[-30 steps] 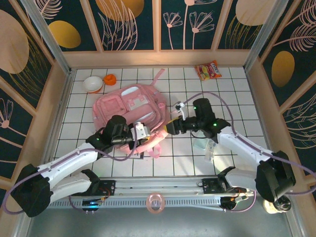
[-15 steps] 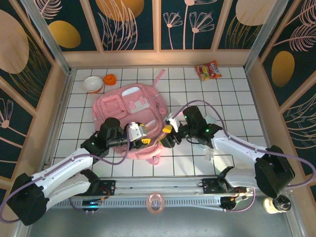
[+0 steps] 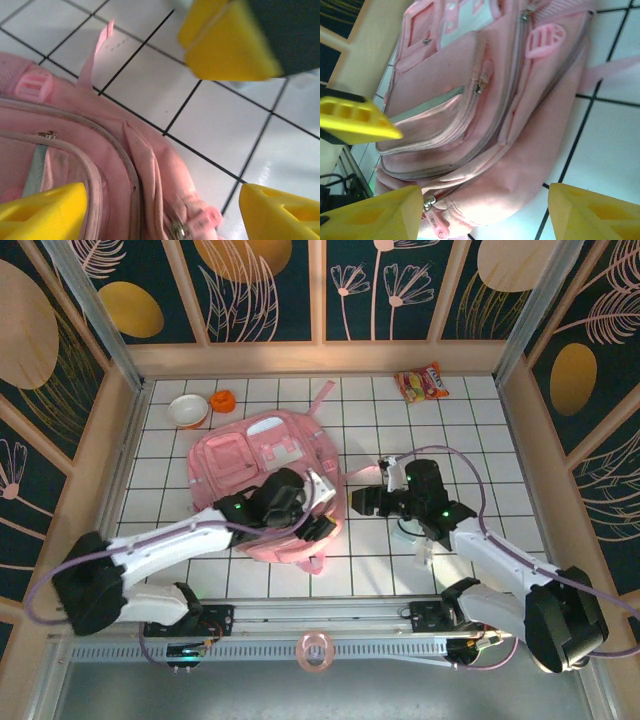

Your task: Pack the student bag

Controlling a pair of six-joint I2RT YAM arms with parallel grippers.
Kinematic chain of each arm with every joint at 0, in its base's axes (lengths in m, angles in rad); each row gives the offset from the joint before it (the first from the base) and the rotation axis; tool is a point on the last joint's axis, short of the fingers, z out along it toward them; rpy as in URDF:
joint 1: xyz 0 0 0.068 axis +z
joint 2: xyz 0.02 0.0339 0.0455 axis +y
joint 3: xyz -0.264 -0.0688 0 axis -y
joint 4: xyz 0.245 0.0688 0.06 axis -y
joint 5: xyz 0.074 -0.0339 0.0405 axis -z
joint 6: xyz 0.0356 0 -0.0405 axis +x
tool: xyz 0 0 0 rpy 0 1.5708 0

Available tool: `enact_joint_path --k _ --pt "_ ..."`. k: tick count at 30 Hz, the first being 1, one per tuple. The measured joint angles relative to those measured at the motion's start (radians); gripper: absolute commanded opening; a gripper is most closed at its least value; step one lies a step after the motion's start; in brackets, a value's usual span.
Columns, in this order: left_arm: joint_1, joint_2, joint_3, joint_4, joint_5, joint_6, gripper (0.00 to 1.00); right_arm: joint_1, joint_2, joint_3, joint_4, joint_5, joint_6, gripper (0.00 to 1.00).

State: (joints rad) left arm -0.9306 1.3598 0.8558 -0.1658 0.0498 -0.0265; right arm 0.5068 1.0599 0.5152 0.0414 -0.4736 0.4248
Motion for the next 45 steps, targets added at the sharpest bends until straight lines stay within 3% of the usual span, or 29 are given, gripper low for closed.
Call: enact_joint_path --k 6,9,10,15,19,26,30,31,34,38,45 --pt "-0.005 0.169 0.070 -0.031 -0.113 -0.077 0.79 -0.002 -0.003 -0.047 -0.016 0.026 0.134 0.66" --pt "-0.005 0.213 0.080 -0.033 -0.161 -0.099 0.73 -0.002 -0.003 -0.055 -0.023 0.028 0.172 0.66" --pt "-0.007 0.225 0.082 -0.033 -0.173 -0.105 0.65 -0.002 -0.003 -0.058 -0.023 0.028 0.185 0.67" --pt "-0.011 0.269 0.094 -0.039 -0.220 -0.142 0.00 -0.002 -0.003 -0.090 -0.014 0.025 0.258 0.70" --pt "-0.014 0.194 0.079 -0.015 -0.232 -0.177 0.00 0.000 0.014 -0.115 0.021 -0.006 0.369 0.74" --pt "-0.012 -0.166 -0.095 0.256 -0.230 -0.297 0.00 0.083 0.103 -0.111 0.164 -0.052 0.550 0.79" --pt "-0.011 -0.217 -0.146 0.351 -0.219 -0.328 0.00 0.115 0.164 -0.086 0.222 -0.066 0.603 0.79" --pt "-0.011 -0.218 -0.150 0.351 -0.219 -0.330 0.03 0.118 0.179 -0.074 0.223 -0.066 0.607 0.79" --pt "-0.011 -0.179 -0.130 0.307 -0.215 -0.316 0.32 0.104 0.189 -0.068 0.220 -0.068 0.614 0.78" --pt "-0.010 -0.002 -0.013 0.181 -0.179 -0.290 0.60 0.049 0.186 -0.068 0.193 -0.066 0.603 0.78" --pt "-0.014 0.206 0.094 -0.005 -0.183 -0.226 0.82 0.005 0.137 -0.068 0.099 -0.051 0.563 0.78"
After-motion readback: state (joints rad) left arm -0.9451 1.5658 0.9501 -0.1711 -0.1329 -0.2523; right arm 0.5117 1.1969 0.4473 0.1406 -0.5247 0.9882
